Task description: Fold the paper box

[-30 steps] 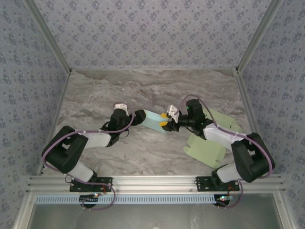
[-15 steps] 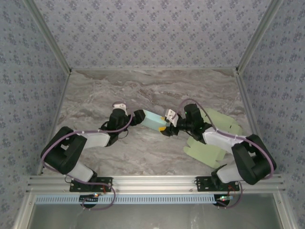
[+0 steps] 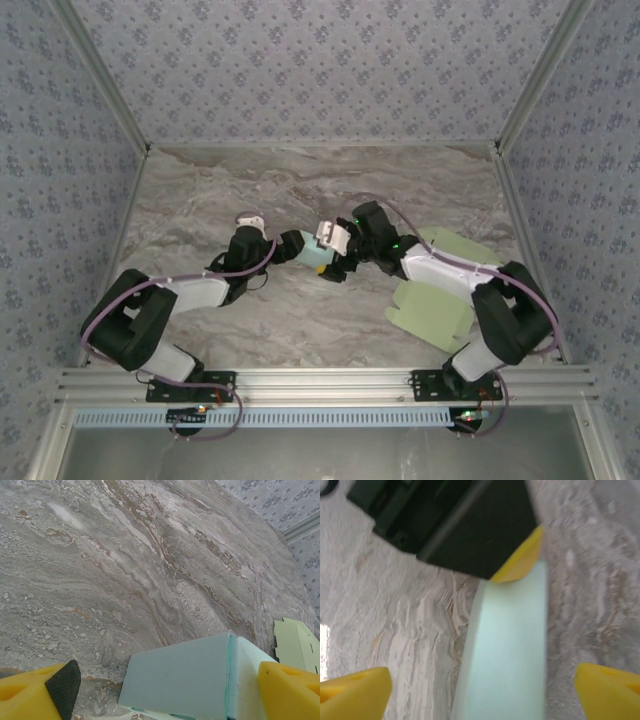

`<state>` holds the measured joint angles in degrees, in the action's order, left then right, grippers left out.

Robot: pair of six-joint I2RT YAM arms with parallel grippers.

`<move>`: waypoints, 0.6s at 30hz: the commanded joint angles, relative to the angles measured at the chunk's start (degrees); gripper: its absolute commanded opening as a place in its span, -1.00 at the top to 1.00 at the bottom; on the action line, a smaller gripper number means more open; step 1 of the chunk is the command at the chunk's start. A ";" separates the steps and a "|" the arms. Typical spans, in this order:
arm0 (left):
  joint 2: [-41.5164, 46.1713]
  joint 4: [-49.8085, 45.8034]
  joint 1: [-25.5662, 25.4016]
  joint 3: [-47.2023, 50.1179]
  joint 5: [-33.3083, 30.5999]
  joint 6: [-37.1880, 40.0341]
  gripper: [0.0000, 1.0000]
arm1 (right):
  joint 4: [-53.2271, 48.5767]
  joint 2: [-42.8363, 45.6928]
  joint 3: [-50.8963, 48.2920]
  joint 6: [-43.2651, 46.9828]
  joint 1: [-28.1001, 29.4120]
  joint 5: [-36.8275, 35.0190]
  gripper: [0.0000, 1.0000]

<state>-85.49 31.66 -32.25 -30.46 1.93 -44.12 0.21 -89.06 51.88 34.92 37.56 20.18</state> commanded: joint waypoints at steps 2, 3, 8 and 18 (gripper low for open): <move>-1.19 -12.22 0.52 1.81 -0.19 1.39 -0.85 | -6.04 -2.65 1.65 1.39 -0.03 -7.08 -0.63; -0.93 -12.19 0.64 1.81 -0.18 1.34 -0.85 | -5.70 -2.83 1.65 1.44 -0.03 -7.69 -0.56; 2.19 -13.34 2.49 1.32 1.77 -0.34 -0.98 | -5.73 -1.53 2.18 6.42 1.78 -11.24 -0.31; 17.73 -41.74 14.21 -11.34 6.14 1.94 -0.99 | 10.73 -5.89 -0.57 27.23 4.20 -28.83 0.04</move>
<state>-69.93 3.18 -20.75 -36.45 5.69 -45.01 3.62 -92.86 52.12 52.75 41.93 -1.21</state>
